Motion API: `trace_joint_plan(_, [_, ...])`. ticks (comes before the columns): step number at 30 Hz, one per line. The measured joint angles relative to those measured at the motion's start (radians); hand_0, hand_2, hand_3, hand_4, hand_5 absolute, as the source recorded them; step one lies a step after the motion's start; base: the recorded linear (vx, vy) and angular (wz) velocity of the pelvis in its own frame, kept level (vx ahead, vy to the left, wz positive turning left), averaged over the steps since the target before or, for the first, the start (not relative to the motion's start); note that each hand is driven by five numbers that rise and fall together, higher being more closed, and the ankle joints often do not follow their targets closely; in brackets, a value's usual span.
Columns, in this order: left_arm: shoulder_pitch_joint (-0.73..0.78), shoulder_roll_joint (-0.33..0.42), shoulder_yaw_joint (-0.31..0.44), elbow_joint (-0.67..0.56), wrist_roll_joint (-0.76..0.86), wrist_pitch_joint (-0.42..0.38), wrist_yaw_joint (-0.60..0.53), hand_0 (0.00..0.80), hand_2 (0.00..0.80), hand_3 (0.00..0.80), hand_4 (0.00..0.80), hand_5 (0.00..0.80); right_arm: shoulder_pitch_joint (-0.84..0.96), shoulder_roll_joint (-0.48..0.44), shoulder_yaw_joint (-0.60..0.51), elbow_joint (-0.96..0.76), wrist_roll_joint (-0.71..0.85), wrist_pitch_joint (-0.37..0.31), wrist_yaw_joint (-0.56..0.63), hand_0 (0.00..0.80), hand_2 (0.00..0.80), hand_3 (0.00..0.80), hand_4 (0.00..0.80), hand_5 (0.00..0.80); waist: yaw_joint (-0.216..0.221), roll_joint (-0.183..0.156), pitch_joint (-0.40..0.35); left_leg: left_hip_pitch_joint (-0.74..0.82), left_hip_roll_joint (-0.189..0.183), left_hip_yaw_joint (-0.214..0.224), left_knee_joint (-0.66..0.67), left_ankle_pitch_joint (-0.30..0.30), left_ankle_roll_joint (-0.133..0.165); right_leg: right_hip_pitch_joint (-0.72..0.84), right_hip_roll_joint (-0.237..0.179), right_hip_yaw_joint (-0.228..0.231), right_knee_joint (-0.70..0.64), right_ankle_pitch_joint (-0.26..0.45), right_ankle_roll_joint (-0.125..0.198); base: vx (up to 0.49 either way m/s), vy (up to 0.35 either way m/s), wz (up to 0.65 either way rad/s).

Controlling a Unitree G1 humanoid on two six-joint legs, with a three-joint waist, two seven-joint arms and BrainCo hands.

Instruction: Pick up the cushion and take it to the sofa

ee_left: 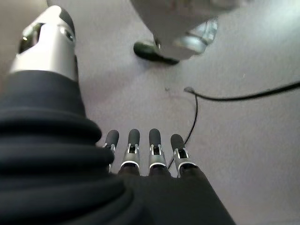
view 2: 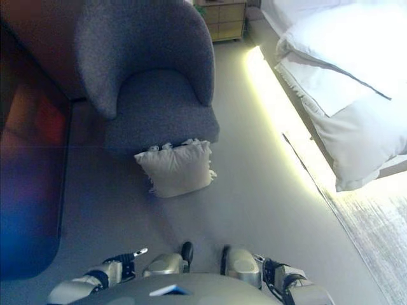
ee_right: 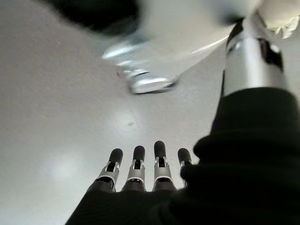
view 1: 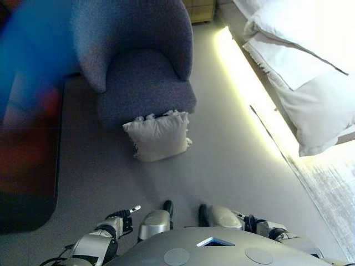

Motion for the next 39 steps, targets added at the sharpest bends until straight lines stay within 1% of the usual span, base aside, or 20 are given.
trace_joint_plan(2, [0.004,0.011,-0.007,0.003,-0.003,-0.006,0.001,0.0,0.0,0.0,0.0,0.0,0.038,0.031,-0.012,0.022,-0.001,-0.001,0.0,0.0,0.0,0.0,0.0,0.0,-0.001,-0.053,-0.006,0.031,-0.007,-0.045,-0.026,-0.009,-0.02,0.003,-0.038,0.011,-0.037,0.053,0.001,0.444,-0.123,1.1])
trace_joint_plan(3, [0.014,0.011,-0.006,0.006,-0.004,-0.009,0.003,0.0,0.0,0.0,0.0,0.0,0.063,0.039,-0.014,0.03,-0.014,-0.001,0.003,0.0,0.0,0.0,0.0,0.0,-0.007,-0.065,-0.015,0.061,0.004,-0.068,-0.04,-0.016,-0.033,0.023,-0.025,0.009,-0.042,0.074,-0.005,0.477,-0.175,1.03])
trace_joint_plan(4, [0.01,0.011,-0.002,0.008,-0.009,-0.01,0.005,0.0,0.0,0.0,0.0,0.0,0.079,0.038,-0.01,0.035,-0.035,-0.004,0.002,0.0,0.0,0.0,0.0,0.0,-0.018,-0.067,-0.009,0.042,-0.01,-0.048,0.083,-0.051,-0.049,0.046,-0.023,0.001,-0.046,0.087,-0.012,0.505,-0.228,0.87])
trace_joint_plan(6, [0.025,-0.007,0.004,0.012,-0.009,-0.012,0.014,0.0,0.0,0.0,0.0,0.0,0.084,0.0,0.004,0.035,-0.066,-0.006,0.002,0.0,0.0,0.0,0.0,0.0,-0.014,-0.019,-0.008,0.039,-0.021,-0.019,0.223,-0.151,-0.048,0.077,0.005,-0.033,-0.05,0.094,-0.023,0.373,-0.21,0.54])
trace_joint_plan(7, [0.028,-0.012,0.004,0.015,-0.008,-0.011,0.016,0.0,0.0,0.0,0.0,0.0,0.086,-0.007,0.009,0.031,-0.068,-0.008,0.001,0.0,0.0,0.0,0.0,0.0,-0.02,-0.006,-0.011,0.045,-0.015,-0.015,0.216,-0.164,-0.049,0.079,0.012,-0.043,-0.049,0.1,-0.03,0.453,-0.274,0.52])
trace_joint_plan(8, [0.036,-0.02,0.003,0.015,-0.007,-0.013,0.023,0.0,0.0,0.0,0.0,0.0,0.089,-0.02,0.009,0.021,-0.076,-0.011,-0.001,0.0,0.0,0.0,0.0,0.0,-0.016,0.011,-0.011,0.085,0.004,-0.015,0.145,-0.184,-0.059,0.075,0.032,-0.047,-0.018,0.116,-0.064,0.438,-0.262,0.45])
trace_joint_plan(13, [0.104,-0.015,0.001,0.014,0.051,-0.041,0.0,0.0,0.0,0.0,0.0,0.0,0.089,-0.018,0.009,-0.017,-0.078,-0.01,-0.013,0.0,0.0,0.0,0.0,0.0,-0.013,-0.017,-0.058,0.088,0.081,0.001,0.088,-0.165,-0.052,0.048,0.074,-0.099,0.034,0.069,-0.142,0.318,-0.206,0.41])
trace_joint_plan(15, [0.092,-0.002,0.0,0.01,0.049,-0.069,0.003,0.0,0.0,0.0,0.0,0.0,0.07,-0.021,0.01,-0.014,-0.083,-0.009,-0.021,0.0,0.0,0.0,0.0,0.0,0.008,-0.052,-0.048,-0.012,0.065,0.04,0.326,-0.15,-0.111,0.079,0.074,-0.103,0.009,0.068,-0.165,0.266,-0.209,0.3])
trace_joint_plan(16, [0.092,-0.005,0.001,0.009,0.047,-0.074,0.008,0.0,0.0,0.0,0.0,0.0,0.069,-0.028,0.011,-0.013,-0.088,-0.009,-0.022,0.0,0.0,0.0,0.0,0.0,0.034,-0.058,-0.051,-0.058,0.058,0.052,0.429,-0.133,-0.119,0.101,0.07,-0.103,-0.014,0.074,-0.175,0.237,-0.143,0.03])
trace_joint_plan(18, [0.089,-0.008,0.001,0.006,0.04,-0.069,0.023,0.0,0.0,0.0,0.0,0.0,0.042,-0.037,0.017,-0.014,-0.096,-0.009,-0.022,0.0,0.0,0.0,0.0,0.0,0.051,-0.066,-0.05,-0.116,0.049,0.05,0.549,-0.106,-0.095,0.15,0.066,-0.118,-0.046,0.077,-0.186,0.25,-0.062,0.13])
trace_joint_plan(19, [0.08,-0.009,0.001,0.005,0.039,-0.06,0.034,0.0,0.0,0.0,0.0,0.0,0.036,-0.038,0.022,-0.015,-0.098,-0.01,-0.022,0.0,0.0,0.0,0.0,0.0,0.059,-0.063,-0.049,-0.136,0.049,0.083,0.548,-0.109,-0.088,0.171,0.054,-0.14,-0.076,0.076,-0.189,0.255,0.001,0.31])
trace_joint_plan(23, [0.074,-0.013,0.0,-0.013,0.014,-0.049,0.042,0.0,0.0,0.0,0.0,0.0,0.005,-0.03,0.033,-0.009,-0.108,-0.008,-0.014,0.0,0.0,0.0,0.0,0.0,0.062,-0.05,-0.013,-0.142,0.006,0.163,0.299,-0.099,-0.087,0.239,0.027,-0.182,-0.148,0.078,-0.191,0.276,0.046,0.52])
trace_joint_plan(25, [0.07,-0.017,0.0,-0.017,0.006,-0.038,0.043,0.0,0.0,0.0,0.0,0.0,0.005,-0.027,0.031,0.003,-0.109,-0.008,-0.008,0.0,0.0,0.0,0.0,0.0,0.063,-0.034,0.018,-0.143,-0.007,0.213,0.099,-0.042,-0.088,0.278,0.023,-0.176,-0.179,0.086,-0.181,0.383,0.058,0.66])
trace_joint_plan(28, [0.09,-0.023,0.0,-0.015,0.009,-0.029,0.04,0.0,0.0,0.0,0.0,0.0,0.002,-0.029,0.028,0.006,-0.108,-0.014,-0.014,0.0,0.0,0.0,0.0,0.0,0.08,0.009,0.055,-0.14,0.023,0.235,-0.1,0.071,-0.141,0.346,0.046,-0.146,-0.208,0.064,-0.157,0.403,0.084,0.13])
trace_joint_plan(31, [0.122,-0.03,0.002,-0.013,0.011,-0.029,0.03,0.0,0.0,0.0,0.0,0.0,-0.009,-0.031,0.028,0.009,-0.105,-0.022,-0.029,0.0,0.0,0.0,0.0,0.0,0.119,0.025,0.067,-0.125,0.07,0.206,-0.114,0.08,-0.134,0.402,0.046,-0.073,-0.209,0.017,-0.125,0.498,0.198,-0.64])
trace_joint_plan(32, [0.133,-0.03,0.002,-0.014,0.011,-0.031,0.026,0.0,0.0,0.0,0.0,0.0,-0.016,-0.03,0.029,0.007,-0.104,-0.026,-0.033,0.0,0.0,0.0,0.0,0.0,0.116,0.022,0.066,-0.102,0.078,0.218,-0.103,0.123,-0.142,0.426,0.034,-0.052,-0.209,-0.002,-0.106,0.492,0.277,-0.93])
trace_joint_plan(33, [0.131,-0.027,0.002,-0.022,0.011,-0.037,0.024,0.0,0.0,0.0,0.0,0.0,-0.019,-0.026,0.029,0.001,-0.104,-0.03,-0.039,0.0,0.0,0.0,0.0,0.0,0.118,0.001,0.067,-0.085,0.053,0.237,-0.077,0.154,-0.117,0.438,0.0,-0.031,-0.199,-0.026,-0.085,0.529,0.333,-0.95])
trace_joint_plan(35, [0.128,-0.016,0.002,-0.042,0.011,-0.042,0.022,0.0,0.0,0.0,0.0,0.0,-0.029,-0.014,0.028,0.001,-0.104,-0.03,-0.044,0.0,0.0,0.0,0.0,0.0,0.117,-0.031,0.071,-0.052,0.016,0.244,-0.065,0.171,-0.076,0.438,-0.049,-0.041,-0.163,-0.04,-0.061,0.453,0.327,-0.96])
trace_joint_plan(36, [0.117,-0.006,0.002,-0.051,0.011,-0.04,0.023,0.0,0.0,0.0,0.0,0.0,-0.026,-0.005,0.028,0.002,-0.104,-0.029,-0.05,0.0,0.0,0.0,0.0,0.0,0.112,-0.049,0.068,-0.033,-0.002,0.246,-0.063,0.16,-0.046,0.441,-0.063,-0.065,-0.142,-0.043,-0.053,0.414,0.287,-0.61])
trace_joint_plan(39, [0.015,0.019,-0.004,-0.06,0.015,-0.042,0.024,0.0,0.0,0.0,0.0,0.0,0.008,0.021,0.005,0.02,-0.094,-0.02,-0.068,0.0,0.0,0.0,0.0,0.0,0.085,-0.067,0.068,-0.057,-0.024,0.248,0.028,0.084,-0.022,0.423,-0.092,-0.137,-0.043,-0.045,-0.048,0.331,0.199,0.01])
